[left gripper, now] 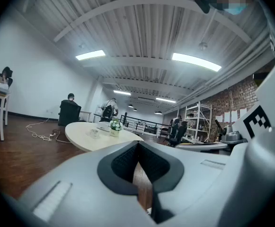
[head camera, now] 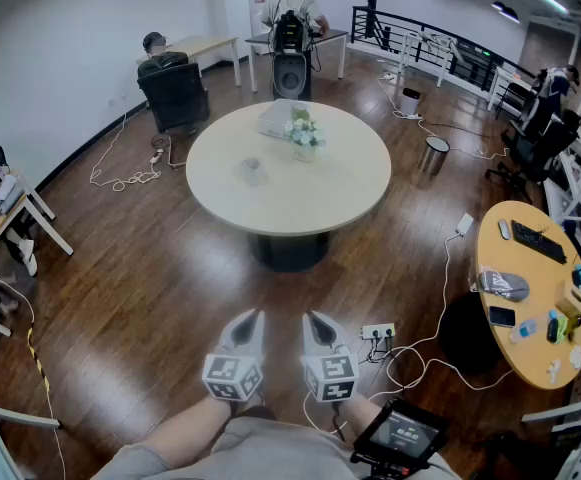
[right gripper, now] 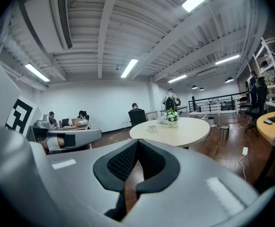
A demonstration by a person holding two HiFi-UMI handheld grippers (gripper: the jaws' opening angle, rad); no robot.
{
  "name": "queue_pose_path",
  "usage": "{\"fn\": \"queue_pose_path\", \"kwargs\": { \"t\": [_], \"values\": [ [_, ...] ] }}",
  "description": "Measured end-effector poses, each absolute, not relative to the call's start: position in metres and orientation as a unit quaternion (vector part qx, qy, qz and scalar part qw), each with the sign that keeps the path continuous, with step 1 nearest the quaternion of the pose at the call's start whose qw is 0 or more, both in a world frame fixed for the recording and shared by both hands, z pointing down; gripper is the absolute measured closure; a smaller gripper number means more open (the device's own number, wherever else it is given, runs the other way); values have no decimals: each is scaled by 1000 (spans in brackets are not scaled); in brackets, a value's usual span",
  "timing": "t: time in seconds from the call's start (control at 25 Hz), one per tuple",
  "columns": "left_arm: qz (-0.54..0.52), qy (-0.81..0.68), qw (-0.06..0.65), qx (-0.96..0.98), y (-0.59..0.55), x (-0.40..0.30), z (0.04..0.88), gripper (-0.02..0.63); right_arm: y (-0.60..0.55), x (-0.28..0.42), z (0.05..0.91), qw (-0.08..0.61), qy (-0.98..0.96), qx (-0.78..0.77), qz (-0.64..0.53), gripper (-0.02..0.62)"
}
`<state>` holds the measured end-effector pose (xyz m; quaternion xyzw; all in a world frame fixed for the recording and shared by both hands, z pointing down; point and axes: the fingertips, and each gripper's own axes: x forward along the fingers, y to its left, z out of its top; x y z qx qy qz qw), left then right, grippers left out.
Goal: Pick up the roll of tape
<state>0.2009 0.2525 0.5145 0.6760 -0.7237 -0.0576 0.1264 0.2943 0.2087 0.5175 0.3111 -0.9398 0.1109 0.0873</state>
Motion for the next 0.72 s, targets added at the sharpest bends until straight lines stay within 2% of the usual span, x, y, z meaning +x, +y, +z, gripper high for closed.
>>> {"fn": "queue_pose_path", "kwargs": {
  "t": [0.48, 0.72],
  "values": [
    [-67, -709, 131, 690, 176, 42, 502, 604, 134, 141, 518, 100, -929, 339, 106, 583],
    [-61, -711, 138, 687, 153, -14, 513, 604, 107, 93, 522, 100, -927, 345, 106, 583]
  ]
}}
